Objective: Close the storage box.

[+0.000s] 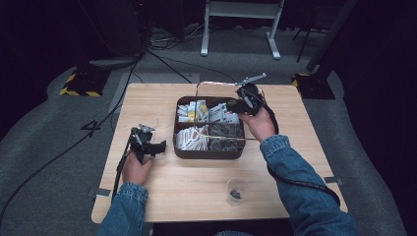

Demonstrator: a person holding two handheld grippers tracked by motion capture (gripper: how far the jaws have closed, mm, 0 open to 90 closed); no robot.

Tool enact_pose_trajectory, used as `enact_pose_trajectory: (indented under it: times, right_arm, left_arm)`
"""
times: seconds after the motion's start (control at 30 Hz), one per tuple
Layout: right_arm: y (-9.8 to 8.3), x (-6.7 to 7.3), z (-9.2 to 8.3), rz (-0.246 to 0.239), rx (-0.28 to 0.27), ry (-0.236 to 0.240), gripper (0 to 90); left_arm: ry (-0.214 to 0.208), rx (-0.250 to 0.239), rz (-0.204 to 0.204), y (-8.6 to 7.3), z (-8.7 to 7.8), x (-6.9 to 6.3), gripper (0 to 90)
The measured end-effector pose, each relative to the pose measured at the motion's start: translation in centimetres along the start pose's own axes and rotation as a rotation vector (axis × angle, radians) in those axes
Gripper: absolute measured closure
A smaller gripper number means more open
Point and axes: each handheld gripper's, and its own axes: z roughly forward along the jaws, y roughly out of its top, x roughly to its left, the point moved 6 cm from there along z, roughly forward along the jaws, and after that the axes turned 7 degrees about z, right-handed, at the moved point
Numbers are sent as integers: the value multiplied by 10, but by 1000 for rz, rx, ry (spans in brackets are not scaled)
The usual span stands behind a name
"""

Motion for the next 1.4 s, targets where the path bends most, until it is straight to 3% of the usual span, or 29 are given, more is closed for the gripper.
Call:
enact_pose_trajectory:
  times: [0.5,0.73,1.07,1.4]
  right_arm:
    - [3,31,37,-14,46,48,579]
    - [2,43,55,-33,77,39,579]
    - [-4,45,76,-26,108,12,579]
    - [-10,41,86,-21,122,2,579]
  left_arm:
    - [-1,0,0,-1,-1,0,145]
    - [-1,1,1,-1,-1,0,144]
    - [-1,0,-1,-1,-1,0,144]
    - [-1,0,-2,-1,-1,0,144]
